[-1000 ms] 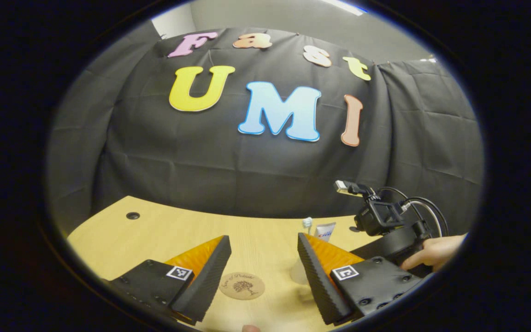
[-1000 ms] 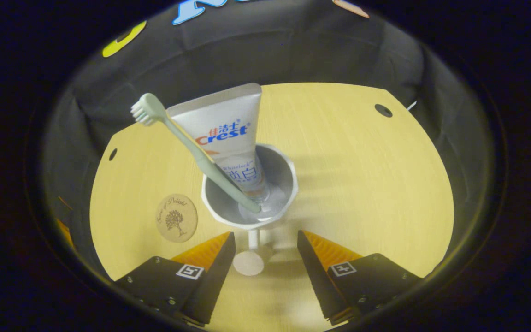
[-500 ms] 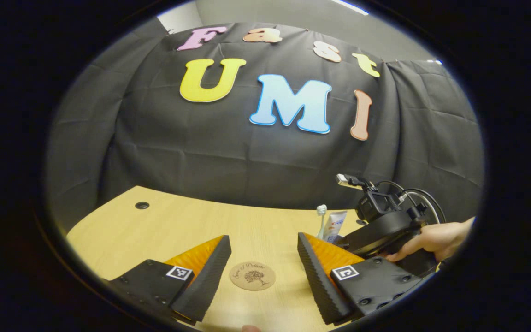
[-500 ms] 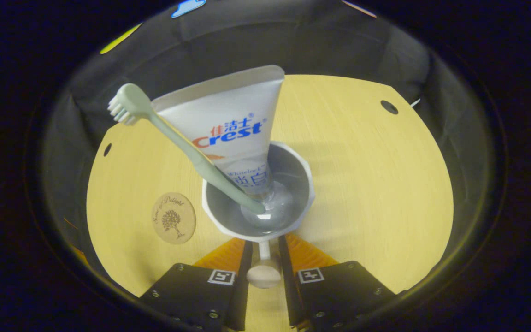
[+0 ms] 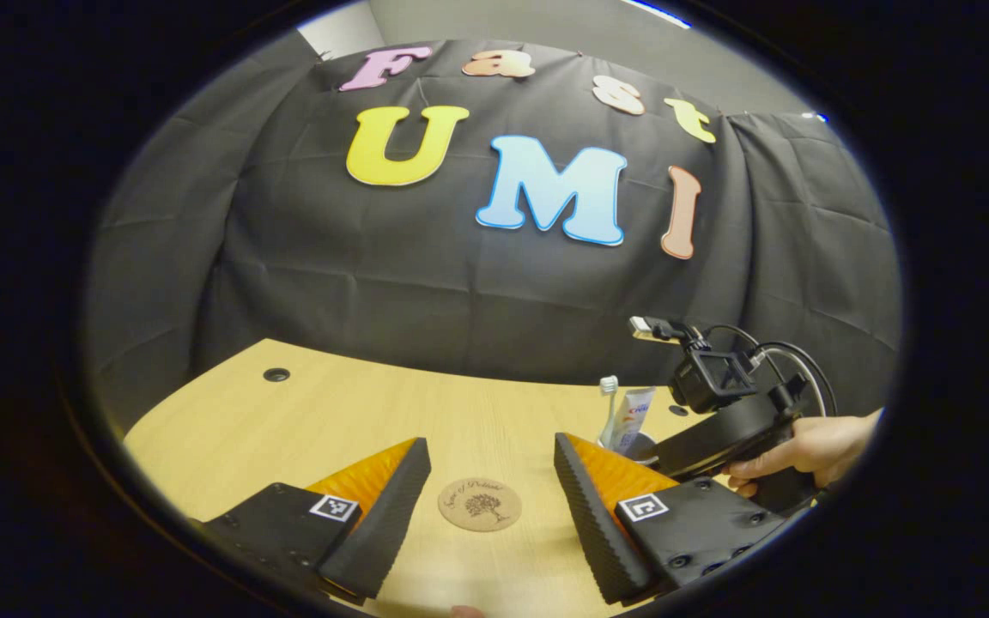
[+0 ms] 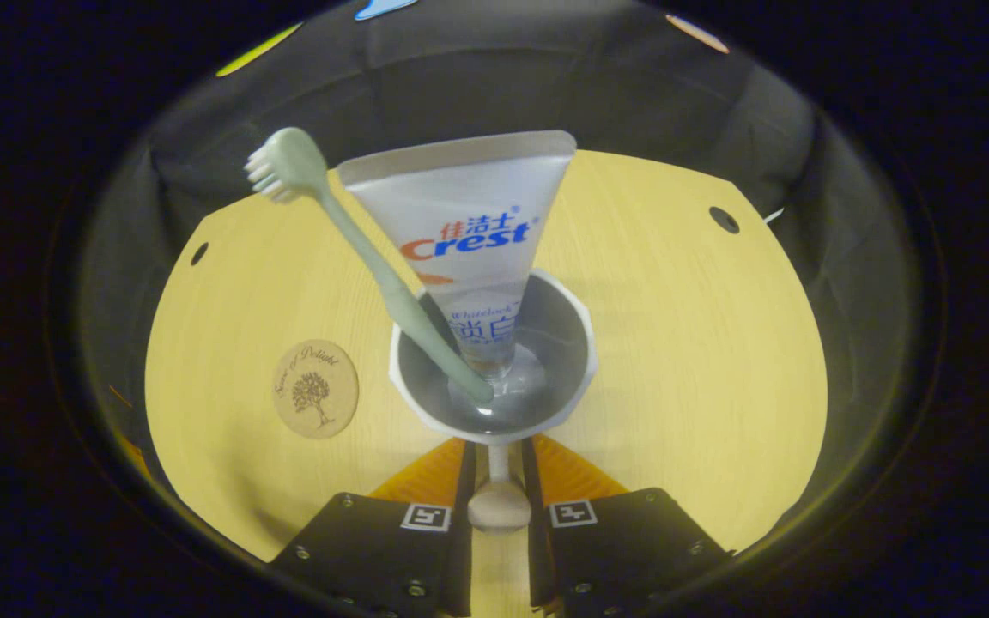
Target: Put the toothbrush and toothpaste on the desktop into the cup, then pick up the cup and place it on the coaster on the desktop.
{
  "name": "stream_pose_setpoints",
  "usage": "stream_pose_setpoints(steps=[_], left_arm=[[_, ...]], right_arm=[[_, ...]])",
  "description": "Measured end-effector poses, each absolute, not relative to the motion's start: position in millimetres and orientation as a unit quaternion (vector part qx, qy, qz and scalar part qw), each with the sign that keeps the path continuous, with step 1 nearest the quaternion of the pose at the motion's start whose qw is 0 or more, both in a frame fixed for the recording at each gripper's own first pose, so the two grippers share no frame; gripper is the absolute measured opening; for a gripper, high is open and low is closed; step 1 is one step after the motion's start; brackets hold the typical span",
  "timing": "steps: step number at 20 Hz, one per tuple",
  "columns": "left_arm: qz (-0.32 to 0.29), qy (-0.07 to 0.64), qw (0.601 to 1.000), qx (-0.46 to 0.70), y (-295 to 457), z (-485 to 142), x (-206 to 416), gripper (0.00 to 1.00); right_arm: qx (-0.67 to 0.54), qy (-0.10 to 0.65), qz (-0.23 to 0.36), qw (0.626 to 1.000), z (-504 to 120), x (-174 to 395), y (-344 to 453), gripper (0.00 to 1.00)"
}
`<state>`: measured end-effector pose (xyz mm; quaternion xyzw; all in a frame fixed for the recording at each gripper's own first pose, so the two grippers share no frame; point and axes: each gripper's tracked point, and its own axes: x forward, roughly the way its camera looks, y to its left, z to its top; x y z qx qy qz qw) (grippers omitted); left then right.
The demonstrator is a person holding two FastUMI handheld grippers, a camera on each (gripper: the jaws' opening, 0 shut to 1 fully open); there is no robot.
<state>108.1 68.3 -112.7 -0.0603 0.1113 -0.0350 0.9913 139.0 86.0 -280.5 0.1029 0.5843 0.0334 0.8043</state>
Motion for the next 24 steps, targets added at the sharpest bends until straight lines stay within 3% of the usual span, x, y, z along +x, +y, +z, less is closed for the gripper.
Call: stream_pose_setpoints(steps=[3,4,7,19,20,21,24], left_arm=[[-0.034,0.111,0.991,-0.062,70.8,-112.0,96.4,0.94],[-0.032,0.112,0.991,-0.062,73.1,-112.5,91.1,0.94],[-0.029,0.107,0.992,-0.062,81.0,-108.4,83.0,0.94],[0.003,0.101,0.993,-0.062,125.4,-103.3,64.0,0.94],[0.005,0.100,0.993,-0.063,128.7,-103.2,61.8,0.99],[0.007,0.101,0.993,-0.063,131.6,-103.6,59.2,0.94],[0.014,0.101,0.993,-0.063,139.6,-102.9,55.3,0.94]], right_arm=[[0.093,0.566,0.046,0.818,-276.7,147.3,84.2,0.26],[0.095,0.567,0.052,0.817,-274.2,145.8,85.7,0.18],[0.087,0.571,0.066,0.814,-277.0,144.2,85.0,0.21],[0.091,0.543,0.117,0.827,-262.2,153.4,91.0,0.17],[0.092,0.542,0.119,0.826,-261.3,154.2,90.7,0.17],[0.091,0.542,0.124,0.826,-261.4,154.1,91.3,0.17],[0.091,0.543,0.134,0.824,-258.8,154.4,90.2,0.17]])
